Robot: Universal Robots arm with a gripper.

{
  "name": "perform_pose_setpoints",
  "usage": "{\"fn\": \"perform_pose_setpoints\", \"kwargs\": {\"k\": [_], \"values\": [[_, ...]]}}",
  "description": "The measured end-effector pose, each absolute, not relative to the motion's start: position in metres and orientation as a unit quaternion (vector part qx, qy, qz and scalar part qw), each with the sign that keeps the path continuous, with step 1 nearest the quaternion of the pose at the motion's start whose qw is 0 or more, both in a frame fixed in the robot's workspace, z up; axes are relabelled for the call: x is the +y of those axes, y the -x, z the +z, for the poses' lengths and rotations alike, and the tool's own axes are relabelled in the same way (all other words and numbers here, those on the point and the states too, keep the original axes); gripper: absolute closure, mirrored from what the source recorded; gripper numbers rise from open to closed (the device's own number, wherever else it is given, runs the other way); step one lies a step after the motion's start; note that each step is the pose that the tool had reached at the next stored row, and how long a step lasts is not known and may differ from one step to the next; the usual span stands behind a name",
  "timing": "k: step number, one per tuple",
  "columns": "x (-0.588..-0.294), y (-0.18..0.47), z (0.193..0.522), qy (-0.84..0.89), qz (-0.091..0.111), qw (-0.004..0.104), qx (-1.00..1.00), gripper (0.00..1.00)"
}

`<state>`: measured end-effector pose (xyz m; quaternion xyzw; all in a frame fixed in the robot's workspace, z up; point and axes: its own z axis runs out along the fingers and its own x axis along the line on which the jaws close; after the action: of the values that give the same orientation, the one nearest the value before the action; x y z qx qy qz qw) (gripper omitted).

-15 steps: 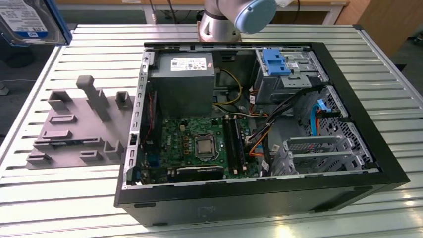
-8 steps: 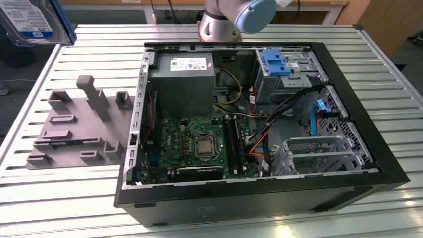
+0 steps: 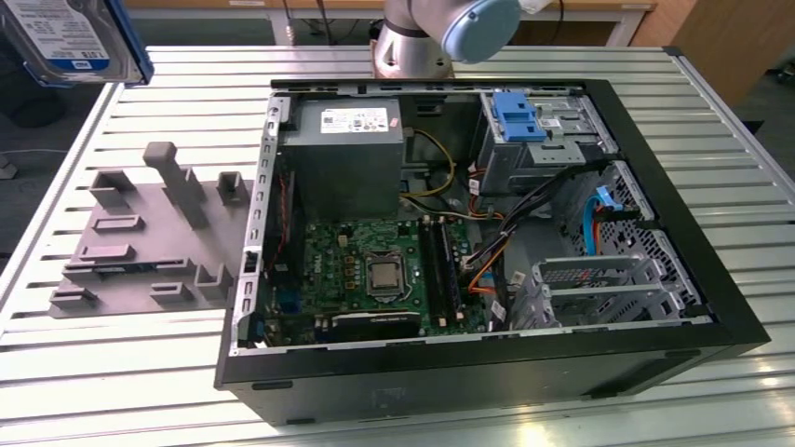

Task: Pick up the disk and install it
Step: 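Pick up the disk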

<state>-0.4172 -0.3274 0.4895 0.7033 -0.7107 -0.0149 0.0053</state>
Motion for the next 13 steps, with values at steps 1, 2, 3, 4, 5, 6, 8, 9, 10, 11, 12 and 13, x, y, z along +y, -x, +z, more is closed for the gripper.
{"fn": "perform_pose_setpoints", "kwargs": {"k": [1, 2, 3, 4, 5, 6, 8, 9, 10, 11, 12, 13], "values": [[-0.327, 0.416, 0.49, -0.703, -0.015, 0.005, -0.711, 0.63], [-0.327, 0.414, 0.49, -0.703, -0.015, 0.005, -0.711, 0.63], [-0.327, 0.413, 0.49, -0.703, -0.015, 0.005, -0.711, 0.63], [-0.327, 0.412, 0.49, -0.703, -0.015, 0.005, -0.711, 0.63], [-0.327, 0.411, 0.49, -0.703, -0.015, 0.005, -0.711, 0.63], [-0.327, 0.41, 0.49, -0.703, -0.015, 0.005, -0.711, 0.63], [-0.327, 0.407, 0.49, -0.703, -0.015, 0.005, -0.711, 0.63], [-0.327, 0.405, 0.49, -0.703, -0.015, 0.005, -0.711, 0.63], [-0.327, 0.404, 0.49, -0.703, -0.015, 0.005, -0.711, 0.63], [-0.327, 0.402, 0.49, -0.703, -0.015, 0.005, -0.711, 0.63], [-0.327, 0.401, 0.49, -0.703, -0.015, 0.005, -0.711, 0.63], [-0.327, 0.399, 0.49, -0.703, -0.015, 0.005, -0.711, 0.63]]}}
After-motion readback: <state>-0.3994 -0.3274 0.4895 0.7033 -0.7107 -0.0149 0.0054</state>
